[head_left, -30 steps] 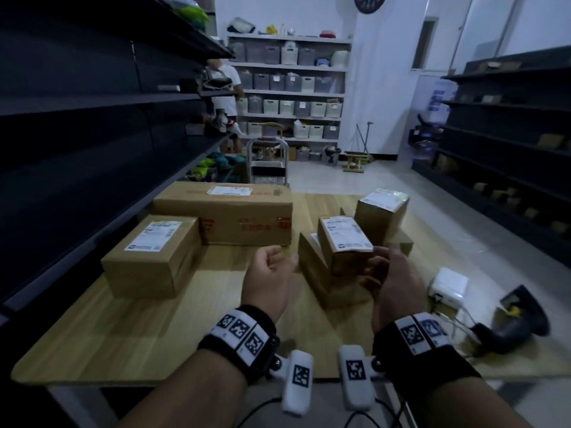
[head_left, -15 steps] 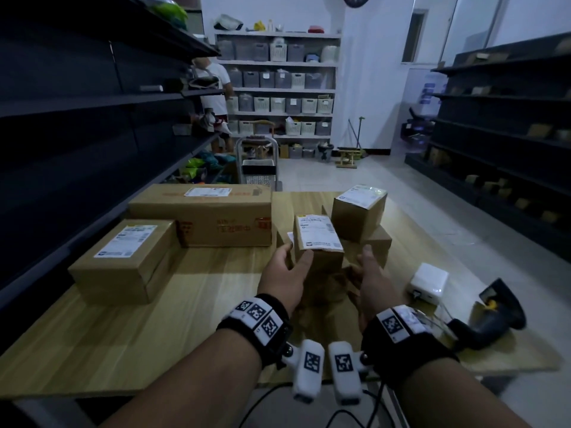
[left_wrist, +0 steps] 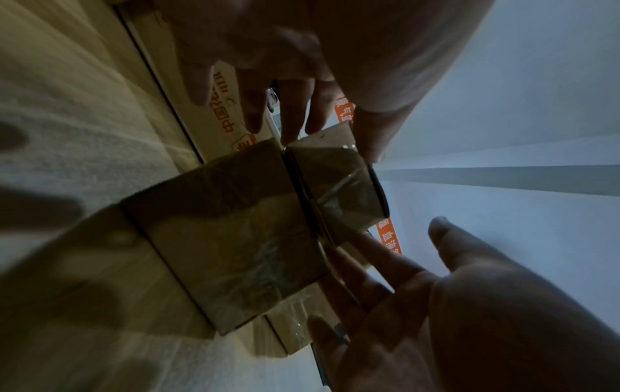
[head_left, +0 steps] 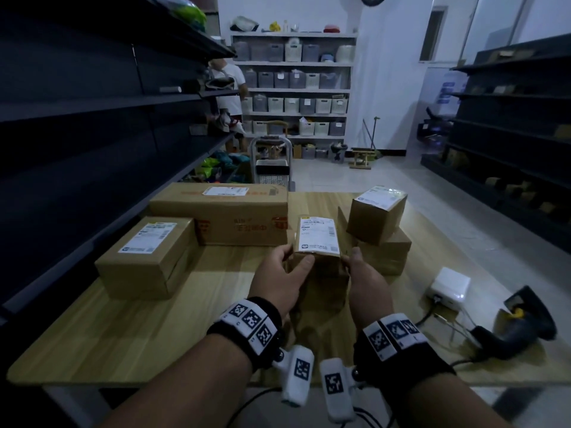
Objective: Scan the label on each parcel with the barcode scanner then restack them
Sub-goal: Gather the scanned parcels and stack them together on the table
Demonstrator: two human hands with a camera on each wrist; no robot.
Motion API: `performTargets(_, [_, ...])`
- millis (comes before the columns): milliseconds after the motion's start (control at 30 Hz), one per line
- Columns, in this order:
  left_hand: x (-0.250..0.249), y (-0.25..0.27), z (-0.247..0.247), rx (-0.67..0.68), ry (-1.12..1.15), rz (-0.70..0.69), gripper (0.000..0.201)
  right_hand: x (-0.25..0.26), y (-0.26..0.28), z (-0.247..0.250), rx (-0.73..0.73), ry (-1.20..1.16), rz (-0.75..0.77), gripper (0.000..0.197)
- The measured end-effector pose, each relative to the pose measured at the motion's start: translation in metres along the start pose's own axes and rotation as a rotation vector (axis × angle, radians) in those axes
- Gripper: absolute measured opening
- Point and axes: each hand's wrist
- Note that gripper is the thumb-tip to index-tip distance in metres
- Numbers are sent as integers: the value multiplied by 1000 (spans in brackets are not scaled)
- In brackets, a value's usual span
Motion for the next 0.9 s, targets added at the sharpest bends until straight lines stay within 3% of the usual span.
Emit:
performTargets(133, [2,-1,9,-7,38,-22,48,17,16,-16,-17,66,110,46])
performTargets(267, [3,1,38,-107,72,-51,36,31,23,-45,20,79,142,46])
performTargets(400, [14,-7,83,-207,143,-22,21,33,27,-89,60,80,167,57])
performTargets(533, [33,-15,142,-265,125,32,20,31,27,-142,207,24,54,57])
performTargets(667, [59,-24,203,-355,169,117,31,23,31,-202,350,56,-3,65])
performTargets(800, [87,-39,253,-373,143,195,11,16,36,-254,487,111,-27,69])
performTargets(900, [106,-50,280,-406,73,228,12,16,37,-288,552,162,-49,75])
Point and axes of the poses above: each hand's wrist, its own y-axis away from the middle knuckle, its own z-axis out of the back of the hand, x = y × z, and after that the axes turned 14 degrees about -y, right-handed
